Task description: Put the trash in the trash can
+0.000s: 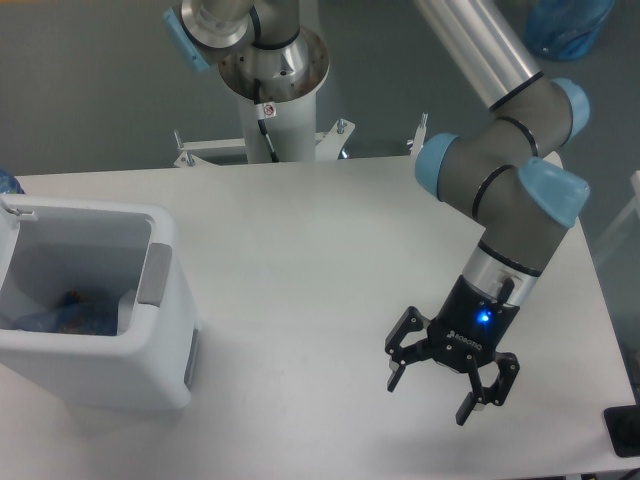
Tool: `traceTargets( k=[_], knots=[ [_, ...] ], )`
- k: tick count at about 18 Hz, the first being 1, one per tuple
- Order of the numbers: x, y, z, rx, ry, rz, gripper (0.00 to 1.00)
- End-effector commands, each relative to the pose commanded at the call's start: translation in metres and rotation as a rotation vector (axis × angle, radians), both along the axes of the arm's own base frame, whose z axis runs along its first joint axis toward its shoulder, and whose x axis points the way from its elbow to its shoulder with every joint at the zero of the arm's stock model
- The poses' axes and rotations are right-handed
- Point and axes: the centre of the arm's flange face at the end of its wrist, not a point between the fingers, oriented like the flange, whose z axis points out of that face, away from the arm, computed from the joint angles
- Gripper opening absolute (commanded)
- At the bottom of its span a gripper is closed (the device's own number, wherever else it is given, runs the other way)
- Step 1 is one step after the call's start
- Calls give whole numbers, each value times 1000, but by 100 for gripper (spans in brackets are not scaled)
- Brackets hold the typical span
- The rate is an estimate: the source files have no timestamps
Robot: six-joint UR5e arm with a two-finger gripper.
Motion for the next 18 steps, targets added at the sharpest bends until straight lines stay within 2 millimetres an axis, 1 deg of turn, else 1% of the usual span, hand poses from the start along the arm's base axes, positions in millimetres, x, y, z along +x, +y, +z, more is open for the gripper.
traceTargets(
  k=[6,8,9,12,14,16,18],
  knots=[
    [-4,2,7,8,23,-7,100],
    [-12,1,8,-6,42,4,100],
    [-18,-1,8,-41,74,17,100],
    [-29,-15,-9,-224,215,12,100],
    [-27,-19,-16,-292,281,-36,100],
    [-25,-23,-20,-320,338,-110,100],
    [-27,-32,-20,-408,391,-138,100]
  ],
)
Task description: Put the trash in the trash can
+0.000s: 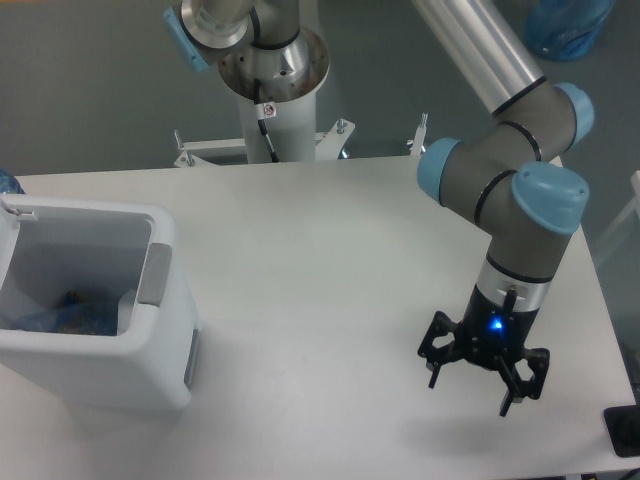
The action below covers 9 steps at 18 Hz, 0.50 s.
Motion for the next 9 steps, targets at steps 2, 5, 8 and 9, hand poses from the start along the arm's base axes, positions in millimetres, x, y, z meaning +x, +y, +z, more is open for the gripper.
traceTargets(
  k=[2,5,8,9],
  knots=[
    [-1,-5,1,-63,28,-9,100],
    [0,-7,-1,-80,28,-20,100],
    [9,5,-4,-144,67,-68,100],
    [15,12,-5,-166,81,-82,100]
  ],
)
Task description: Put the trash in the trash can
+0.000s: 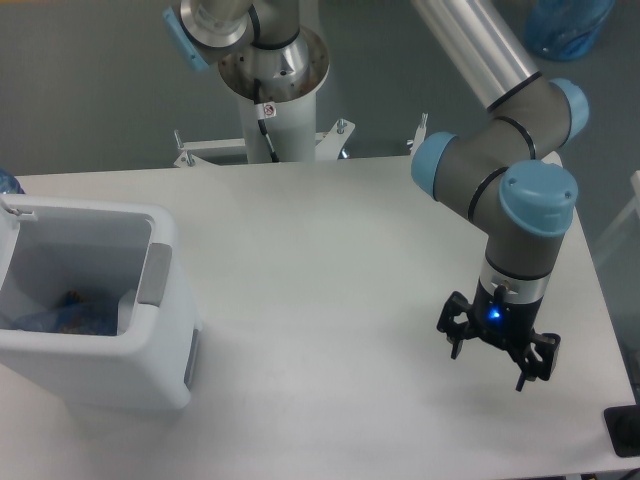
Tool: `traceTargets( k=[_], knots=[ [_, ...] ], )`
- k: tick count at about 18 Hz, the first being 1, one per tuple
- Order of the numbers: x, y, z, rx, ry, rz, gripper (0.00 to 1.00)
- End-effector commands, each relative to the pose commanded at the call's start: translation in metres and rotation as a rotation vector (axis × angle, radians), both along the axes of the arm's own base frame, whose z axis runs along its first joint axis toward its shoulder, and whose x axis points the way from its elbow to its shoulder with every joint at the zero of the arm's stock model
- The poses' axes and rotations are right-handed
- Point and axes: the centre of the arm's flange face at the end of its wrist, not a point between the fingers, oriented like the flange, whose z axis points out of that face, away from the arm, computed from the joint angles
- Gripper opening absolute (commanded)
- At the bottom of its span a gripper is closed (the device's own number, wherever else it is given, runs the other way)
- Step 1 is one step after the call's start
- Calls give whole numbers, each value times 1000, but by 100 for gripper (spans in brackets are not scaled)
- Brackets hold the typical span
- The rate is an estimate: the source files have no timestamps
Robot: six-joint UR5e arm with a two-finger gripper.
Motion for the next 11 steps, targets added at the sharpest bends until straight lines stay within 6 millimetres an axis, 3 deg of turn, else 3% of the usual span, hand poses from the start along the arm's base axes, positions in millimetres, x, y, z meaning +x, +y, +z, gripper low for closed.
traceTargets(
  k=[11],
  knots=[
    [14,9,-3,-26,5,-16,100]
  ],
)
